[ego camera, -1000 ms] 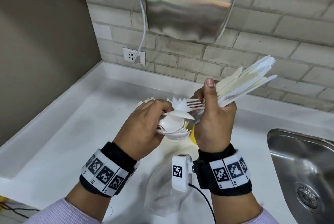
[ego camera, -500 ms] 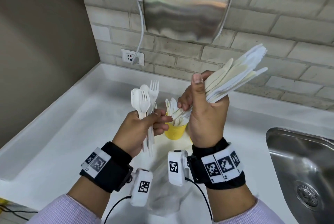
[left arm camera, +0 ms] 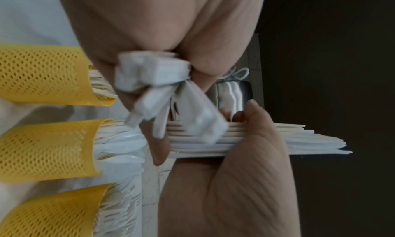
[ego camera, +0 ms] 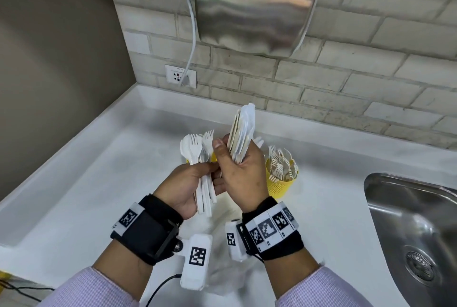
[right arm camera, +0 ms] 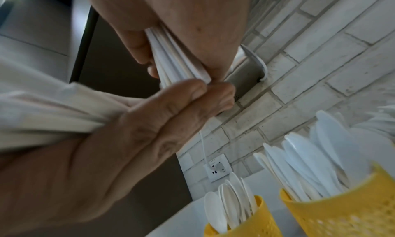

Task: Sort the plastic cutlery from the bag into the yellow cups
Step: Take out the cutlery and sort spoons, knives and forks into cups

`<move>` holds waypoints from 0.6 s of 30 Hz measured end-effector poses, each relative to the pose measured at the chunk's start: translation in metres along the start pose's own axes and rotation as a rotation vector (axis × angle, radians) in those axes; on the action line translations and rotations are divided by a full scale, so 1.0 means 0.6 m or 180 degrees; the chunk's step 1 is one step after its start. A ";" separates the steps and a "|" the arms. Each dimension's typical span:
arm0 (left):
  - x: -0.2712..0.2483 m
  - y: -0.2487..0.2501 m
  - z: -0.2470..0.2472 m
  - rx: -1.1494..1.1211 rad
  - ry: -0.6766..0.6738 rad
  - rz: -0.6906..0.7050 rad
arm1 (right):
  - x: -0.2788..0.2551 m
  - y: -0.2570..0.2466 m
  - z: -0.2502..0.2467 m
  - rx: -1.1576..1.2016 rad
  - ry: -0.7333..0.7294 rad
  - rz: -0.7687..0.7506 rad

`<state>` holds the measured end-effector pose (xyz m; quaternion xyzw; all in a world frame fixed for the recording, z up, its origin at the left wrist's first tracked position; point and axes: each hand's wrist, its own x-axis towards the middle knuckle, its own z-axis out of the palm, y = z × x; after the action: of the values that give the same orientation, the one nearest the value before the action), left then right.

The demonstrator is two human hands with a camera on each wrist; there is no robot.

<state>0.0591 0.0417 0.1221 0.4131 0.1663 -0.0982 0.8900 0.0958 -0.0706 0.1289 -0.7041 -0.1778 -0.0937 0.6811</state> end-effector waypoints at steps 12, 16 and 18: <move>-0.001 0.011 0.001 0.0158 0.0175 0.0218 | 0.034 0.009 -0.054 0.0117 0.1032 0.0502; -0.004 0.015 -0.003 0.0289 0.0186 0.0361 | 0.055 0.011 -0.088 0.0621 0.1557 0.0905; -0.004 0.019 -0.004 0.0323 0.0249 0.0428 | 0.060 0.008 -0.106 0.0819 0.1727 0.1018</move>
<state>0.0597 0.0507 0.1297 0.4714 0.1676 -0.0304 0.8653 0.1378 -0.1296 0.1412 -0.5807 0.1122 -0.1464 0.7929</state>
